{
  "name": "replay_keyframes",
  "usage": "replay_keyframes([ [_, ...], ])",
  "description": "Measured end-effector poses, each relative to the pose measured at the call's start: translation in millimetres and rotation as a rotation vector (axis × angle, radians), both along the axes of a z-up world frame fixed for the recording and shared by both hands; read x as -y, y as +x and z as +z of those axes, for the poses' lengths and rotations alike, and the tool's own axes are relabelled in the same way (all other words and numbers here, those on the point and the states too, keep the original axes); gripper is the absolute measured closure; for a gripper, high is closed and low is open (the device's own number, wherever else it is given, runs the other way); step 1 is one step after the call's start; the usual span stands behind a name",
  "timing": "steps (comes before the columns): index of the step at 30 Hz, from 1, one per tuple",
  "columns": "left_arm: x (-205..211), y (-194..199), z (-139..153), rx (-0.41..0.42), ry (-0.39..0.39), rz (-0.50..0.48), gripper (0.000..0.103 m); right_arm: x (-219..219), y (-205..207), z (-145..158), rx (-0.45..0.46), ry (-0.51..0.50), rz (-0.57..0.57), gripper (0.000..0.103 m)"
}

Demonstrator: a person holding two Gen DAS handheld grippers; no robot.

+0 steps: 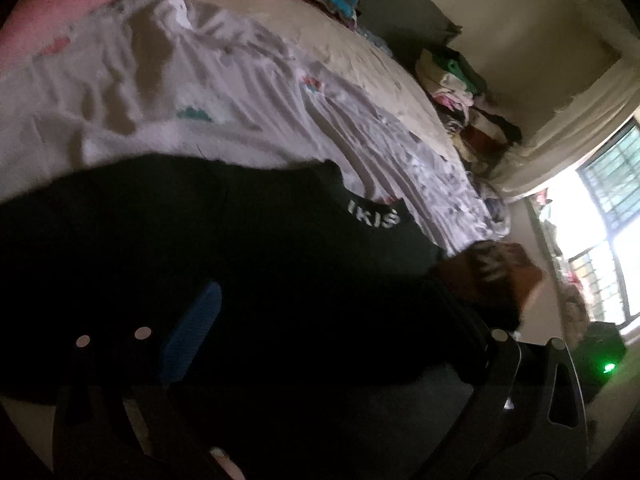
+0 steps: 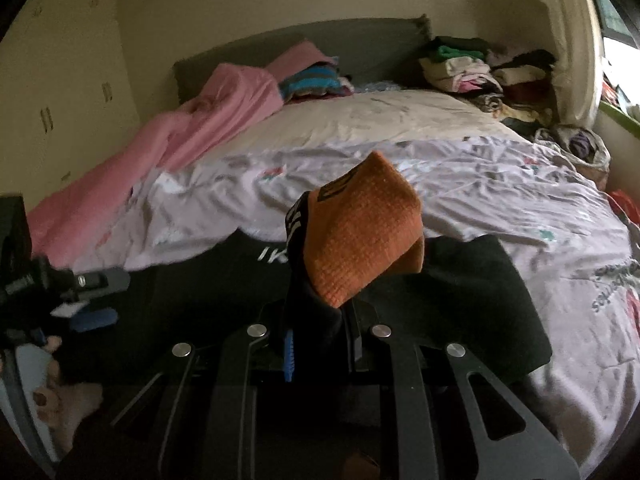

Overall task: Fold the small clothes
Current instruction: 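Carry the held sleeve across the shirt body toward the left gripper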

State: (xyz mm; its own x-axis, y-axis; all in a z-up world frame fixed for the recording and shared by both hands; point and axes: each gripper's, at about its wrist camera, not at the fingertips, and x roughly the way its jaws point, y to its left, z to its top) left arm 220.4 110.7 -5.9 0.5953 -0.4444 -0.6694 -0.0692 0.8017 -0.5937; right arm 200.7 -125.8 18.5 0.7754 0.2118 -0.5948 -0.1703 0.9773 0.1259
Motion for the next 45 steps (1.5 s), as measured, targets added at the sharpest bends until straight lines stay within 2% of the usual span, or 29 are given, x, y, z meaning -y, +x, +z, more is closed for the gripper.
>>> replay_keyframes([
  [6,-1.1,1.7,-11.0,-0.019,-0.083,-0.014,0.009,-30.9,1.9,-24.6,-0.027,-0.062,0.047,0.084],
  [9,-1.8,4.7,-17.0,-0.033,-0.105,-0.017,0.009,-42.7,3.3,-36.1,-0.061,-0.073,0.087,0.078],
  [11,-3.6,6.4,-22.5,-0.047,-0.148,-0.024,0.009,-50.7,1.3,-40.9,-0.076,-0.076,0.126,0.070],
  [13,-4.7,7.6,-28.3,-0.060,-0.191,-0.030,0.009,-58.3,-3.2,-42.9,-0.074,-0.085,0.156,0.057],
  [15,-4.5,8.2,-31.3,-0.066,-0.189,-0.031,0.009,-65.7,-9.8,-44.8,-0.085,-0.091,0.204,0.048],
  [16,-4.2,8.0,-32.4,-0.068,-0.182,-0.031,0.009,-68.9,-13.3,-45.8,-0.096,-0.086,0.228,0.038],
  [18,-3.4,7.1,-35.1,-0.075,-0.175,-0.035,0.009,-72.3,-23.9,-46.3,-0.113,-0.078,0.275,0.026],
  [21,-0.9,7.4,-38.5,-0.085,-0.153,-0.039,0.009,-68.6,-41.5,-40.9,-0.104,-0.071,0.322,0.023],
  [24,2.9,2.3,-41.5,-0.090,-0.136,-0.040,0.011,-54.6,-54.6,-34.9,-0.102,-0.027,0.320,0.019],
  [26,7.6,-0.8,-43.1,-0.087,-0.108,-0.038,0.019,-38.7,-60.1,-31.2,-0.106,-0.002,0.294,0.019],
  [29,20.8,-5.4,-43.5,-0.082,-0.037,-0.055,0.026,-12.3,-62.8,-27.8,-0.117,0.025,0.236,0.019],
  [33,34.7,-8.8,-45.0,-0.082,-0.071,-0.093,0.042,24.7,-65.0,-18.9,-0.097,0.042,0.141,0.019],
  [34,39.8,-8.8,-46.8,-0.084,-0.081,-0.103,0.042,32.4,-64.4,-17.1,-0.094,0.045,0.122,0.019],
  [36,49.0,-7.0,-50.0,-0.085,-0.046,-0.106,0.044,47.8,-64.7,-13.5,-0.083,0.050,0.080,0.019],
  [38,54.6,-6.6,-53.9,-0.086,-0.015,-0.097,0.067,60.8,-65.5,-10.8,-0.072,0.054,0.050,0.019],
  [39,56.2,-6.6,-54.2,-0.080,-0.008,-0.099,0.073,64.5,-65.3,-10.2,-0.069,0.053,0.038,0.019],
  [40,59.7,-6.8,-52.1,-0.063,0.007,-0.115,0.088,70.1,-64.9,-9.6,-0.066,0.052,0.019,0.019],
  [41,63.0,-7.2,-48.3,-0.045,0.030,-0.132,0.092,74.0,-64.9,-9.2,-0.066,0.053,0.009,0.019],
  [45,71.1,-20.4,-11.5,0.097,0.099,-0.162,0.096,85.6,-63.5,-7.8,-0.063,0.044,-0.030,0.019],
])
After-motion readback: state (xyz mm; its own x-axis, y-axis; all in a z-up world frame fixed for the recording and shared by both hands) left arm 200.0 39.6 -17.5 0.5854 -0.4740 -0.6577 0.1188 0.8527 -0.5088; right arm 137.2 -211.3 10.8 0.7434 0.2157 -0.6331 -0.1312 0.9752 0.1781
